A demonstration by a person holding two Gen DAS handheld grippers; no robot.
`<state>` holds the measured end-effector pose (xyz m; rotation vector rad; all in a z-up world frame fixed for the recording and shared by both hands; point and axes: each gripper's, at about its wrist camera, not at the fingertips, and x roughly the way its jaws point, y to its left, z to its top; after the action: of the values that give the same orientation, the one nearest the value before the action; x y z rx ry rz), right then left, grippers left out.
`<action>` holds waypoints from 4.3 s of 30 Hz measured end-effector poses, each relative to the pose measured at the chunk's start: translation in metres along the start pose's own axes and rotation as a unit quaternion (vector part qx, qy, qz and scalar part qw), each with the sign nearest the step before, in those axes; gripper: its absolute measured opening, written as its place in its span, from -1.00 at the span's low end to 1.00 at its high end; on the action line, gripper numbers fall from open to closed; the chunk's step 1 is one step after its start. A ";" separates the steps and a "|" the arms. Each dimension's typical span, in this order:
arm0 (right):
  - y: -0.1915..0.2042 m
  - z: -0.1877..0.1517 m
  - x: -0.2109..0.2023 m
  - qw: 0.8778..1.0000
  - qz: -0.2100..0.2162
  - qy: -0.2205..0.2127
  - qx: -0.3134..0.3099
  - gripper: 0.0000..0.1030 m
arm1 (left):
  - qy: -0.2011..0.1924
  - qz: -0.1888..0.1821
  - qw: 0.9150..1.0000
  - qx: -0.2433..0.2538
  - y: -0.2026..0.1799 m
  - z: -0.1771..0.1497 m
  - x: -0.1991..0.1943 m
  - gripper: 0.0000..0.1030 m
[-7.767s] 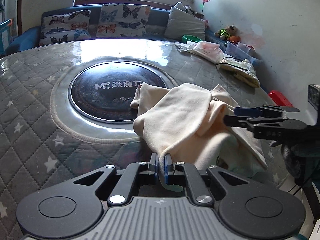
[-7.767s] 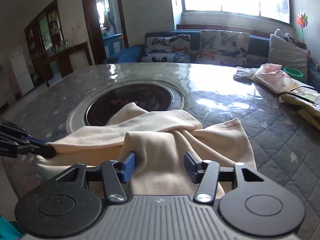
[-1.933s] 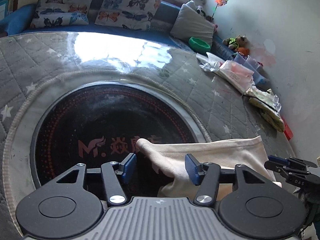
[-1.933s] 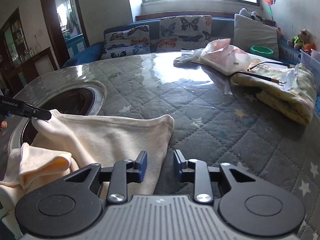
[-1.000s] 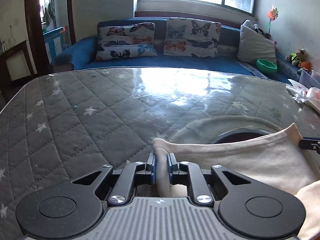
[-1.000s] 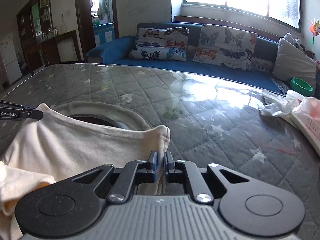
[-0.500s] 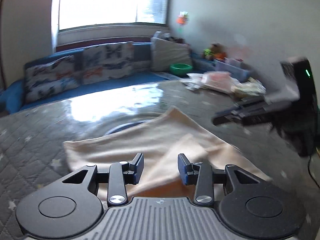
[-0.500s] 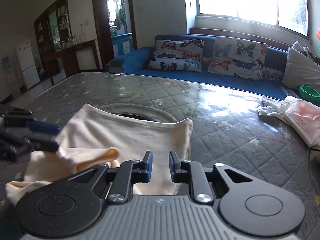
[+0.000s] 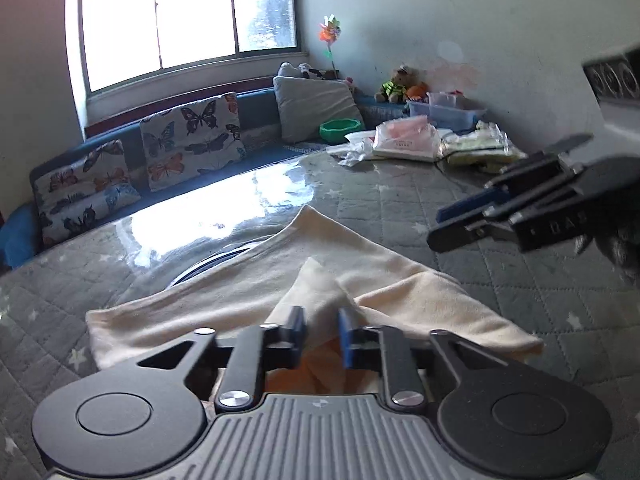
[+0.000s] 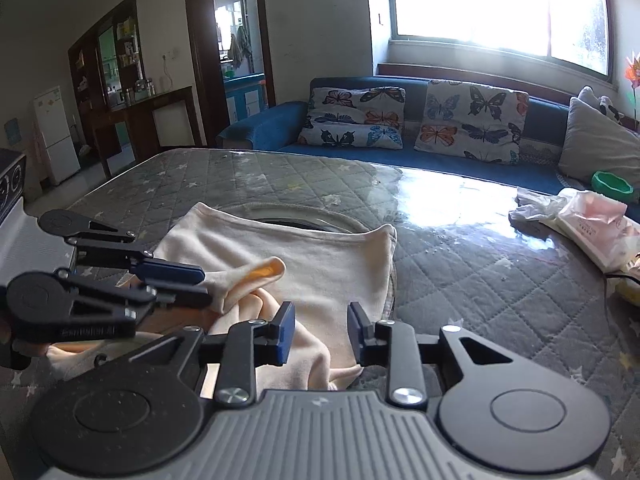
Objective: Fold clothes
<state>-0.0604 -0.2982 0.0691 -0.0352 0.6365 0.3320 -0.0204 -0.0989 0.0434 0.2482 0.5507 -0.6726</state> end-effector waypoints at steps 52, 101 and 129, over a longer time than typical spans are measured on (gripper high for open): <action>0.061 0.004 0.042 0.996 0.054 0.015 -0.074 -0.37 | -0.136 0.139 0.958 -0.210 0.092 -0.045 -0.137 -0.76; 0.074 0.008 0.045 0.992 0.109 0.057 -0.025 -0.91 | -0.060 0.097 0.950 -0.289 0.058 -0.063 -0.150 0.43; -0.152 -0.101 -0.102 0.944 -0.251 -0.024 0.215 -0.84 | 0.026 0.003 0.995 -0.097 -0.018 -0.068 -0.093 0.60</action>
<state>-0.1480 -0.4859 0.0373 0.2263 0.6174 -0.3020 -0.1196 -0.0370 0.0381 0.0859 0.6615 -0.6044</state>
